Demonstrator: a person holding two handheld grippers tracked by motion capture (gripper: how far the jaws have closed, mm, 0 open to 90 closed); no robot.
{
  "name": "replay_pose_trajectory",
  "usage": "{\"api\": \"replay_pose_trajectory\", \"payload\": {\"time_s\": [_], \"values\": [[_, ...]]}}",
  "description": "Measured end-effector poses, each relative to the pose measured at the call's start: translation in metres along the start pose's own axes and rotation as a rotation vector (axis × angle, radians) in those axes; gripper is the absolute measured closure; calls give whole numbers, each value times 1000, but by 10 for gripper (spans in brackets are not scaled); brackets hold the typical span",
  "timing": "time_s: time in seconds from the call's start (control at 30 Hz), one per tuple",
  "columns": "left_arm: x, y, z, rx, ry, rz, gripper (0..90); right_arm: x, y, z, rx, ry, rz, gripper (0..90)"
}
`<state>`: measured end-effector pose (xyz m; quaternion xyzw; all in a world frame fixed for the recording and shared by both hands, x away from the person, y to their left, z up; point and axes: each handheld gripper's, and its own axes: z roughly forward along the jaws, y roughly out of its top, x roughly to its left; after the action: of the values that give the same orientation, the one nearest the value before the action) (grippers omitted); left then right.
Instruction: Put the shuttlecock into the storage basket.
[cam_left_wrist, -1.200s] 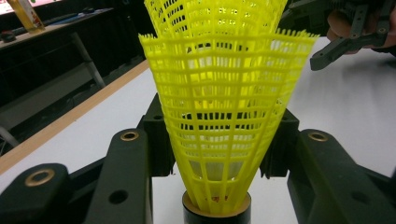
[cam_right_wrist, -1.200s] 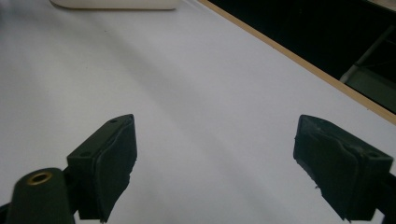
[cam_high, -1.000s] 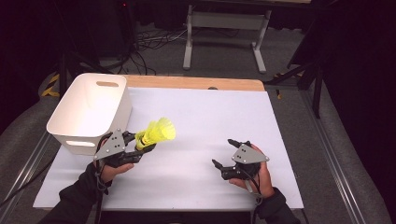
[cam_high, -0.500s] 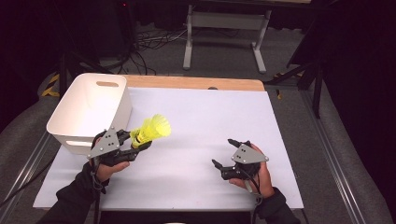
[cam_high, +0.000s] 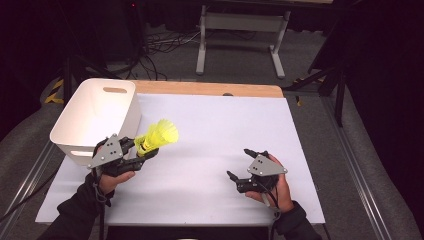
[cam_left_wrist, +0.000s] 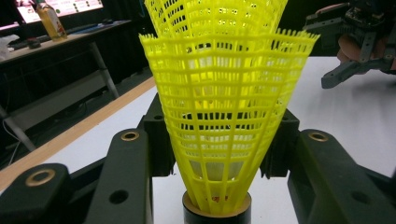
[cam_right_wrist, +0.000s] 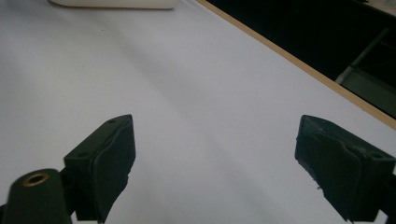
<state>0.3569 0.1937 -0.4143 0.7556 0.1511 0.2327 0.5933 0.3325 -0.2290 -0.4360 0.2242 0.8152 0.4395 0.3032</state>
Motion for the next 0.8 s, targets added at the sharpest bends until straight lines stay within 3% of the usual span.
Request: {"api": "replay_pose_trajectory", "payload": {"time_s": [0.8], "values": [[4,6,-11,-40,32,-15,565,0,0,0,4,0,-1,128]]}}
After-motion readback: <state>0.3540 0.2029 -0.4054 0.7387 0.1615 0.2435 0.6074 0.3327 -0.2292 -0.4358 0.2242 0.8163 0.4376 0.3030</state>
